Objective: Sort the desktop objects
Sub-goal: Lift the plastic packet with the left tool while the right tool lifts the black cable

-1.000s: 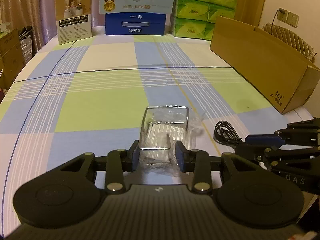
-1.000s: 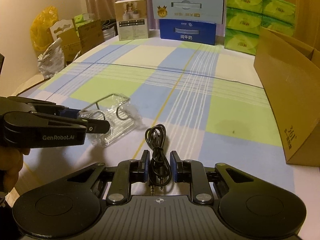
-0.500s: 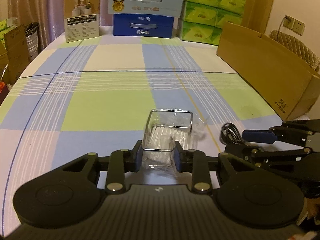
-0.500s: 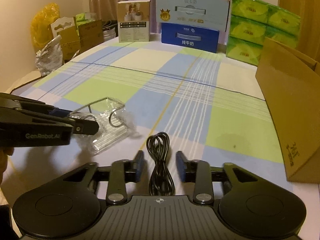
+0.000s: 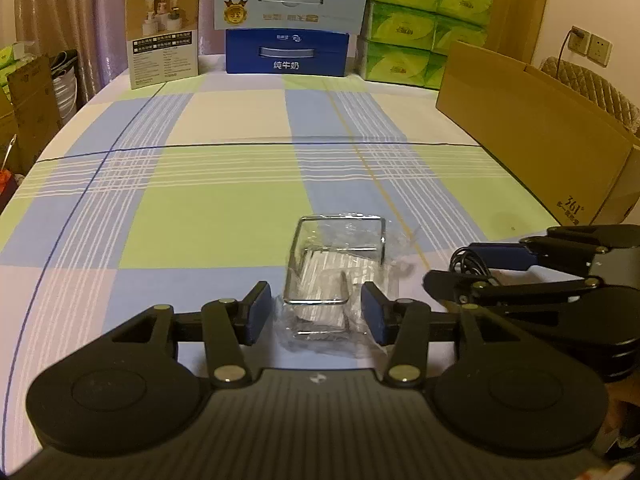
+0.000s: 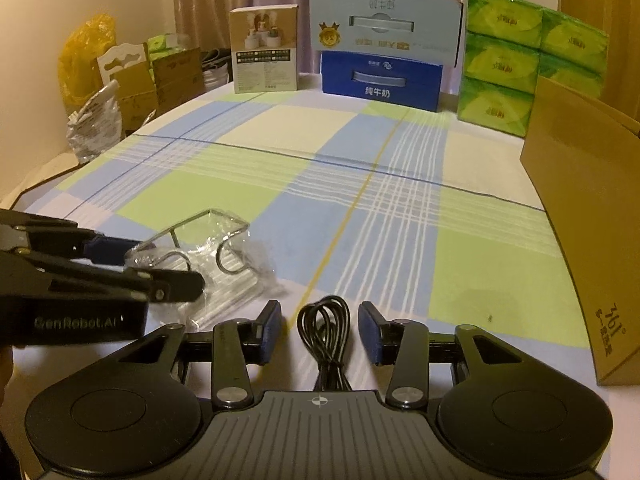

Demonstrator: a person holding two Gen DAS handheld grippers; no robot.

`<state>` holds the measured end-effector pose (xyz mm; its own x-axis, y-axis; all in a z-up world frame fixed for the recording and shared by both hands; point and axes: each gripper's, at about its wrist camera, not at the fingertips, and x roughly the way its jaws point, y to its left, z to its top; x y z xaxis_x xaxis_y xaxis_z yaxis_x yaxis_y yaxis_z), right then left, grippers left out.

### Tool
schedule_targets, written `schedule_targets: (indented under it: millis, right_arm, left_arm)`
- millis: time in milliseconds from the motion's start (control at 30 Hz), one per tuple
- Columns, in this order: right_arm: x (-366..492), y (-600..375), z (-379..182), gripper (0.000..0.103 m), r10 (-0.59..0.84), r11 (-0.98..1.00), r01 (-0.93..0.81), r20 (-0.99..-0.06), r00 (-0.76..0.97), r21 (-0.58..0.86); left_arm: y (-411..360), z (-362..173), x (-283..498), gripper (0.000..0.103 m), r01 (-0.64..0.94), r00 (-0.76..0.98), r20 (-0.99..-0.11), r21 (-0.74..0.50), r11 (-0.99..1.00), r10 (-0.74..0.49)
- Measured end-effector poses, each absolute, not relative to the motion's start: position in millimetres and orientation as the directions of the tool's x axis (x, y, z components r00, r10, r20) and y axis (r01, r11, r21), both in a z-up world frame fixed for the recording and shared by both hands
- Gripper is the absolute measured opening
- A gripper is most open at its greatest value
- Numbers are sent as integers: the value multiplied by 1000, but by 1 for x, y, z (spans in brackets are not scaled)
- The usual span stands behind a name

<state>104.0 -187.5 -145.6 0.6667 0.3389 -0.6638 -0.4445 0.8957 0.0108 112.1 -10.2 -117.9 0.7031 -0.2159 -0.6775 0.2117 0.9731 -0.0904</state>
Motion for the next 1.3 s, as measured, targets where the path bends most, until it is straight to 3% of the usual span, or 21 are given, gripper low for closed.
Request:
schedule_targets:
  millis: [33, 67, 533, 733, 1300]
  right_arm:
    - [103, -187, -145, 27, 338, 896, -444, -665, 666, 10]
    - [103, -186, -144, 25, 338, 896, -445, -667, 663, 12]
    - [99, -194, -138, 21, 334, 912, -406, -672, 661, 53]
    - [100, -196, -136, 21, 337, 916, -394, -670, 661, 71]
    - [90, -200, -118, 20, 340, 920, -385, -640, 689, 74]
  left_arm:
    - [-11, -118, 112, 45, 213, 703, -677, -90, 973, -217]
    - [-11, -118, 112, 46, 215, 703, -677, -88, 973, -217]
    - [-14, -120, 118, 49, 221, 704, -674, -93, 971, -225]
    - [-14, -117, 117, 27, 212, 702, -674, -112, 971, -232]
    - [-15, -106, 108, 26, 181, 702, -679, -117, 976, -212]
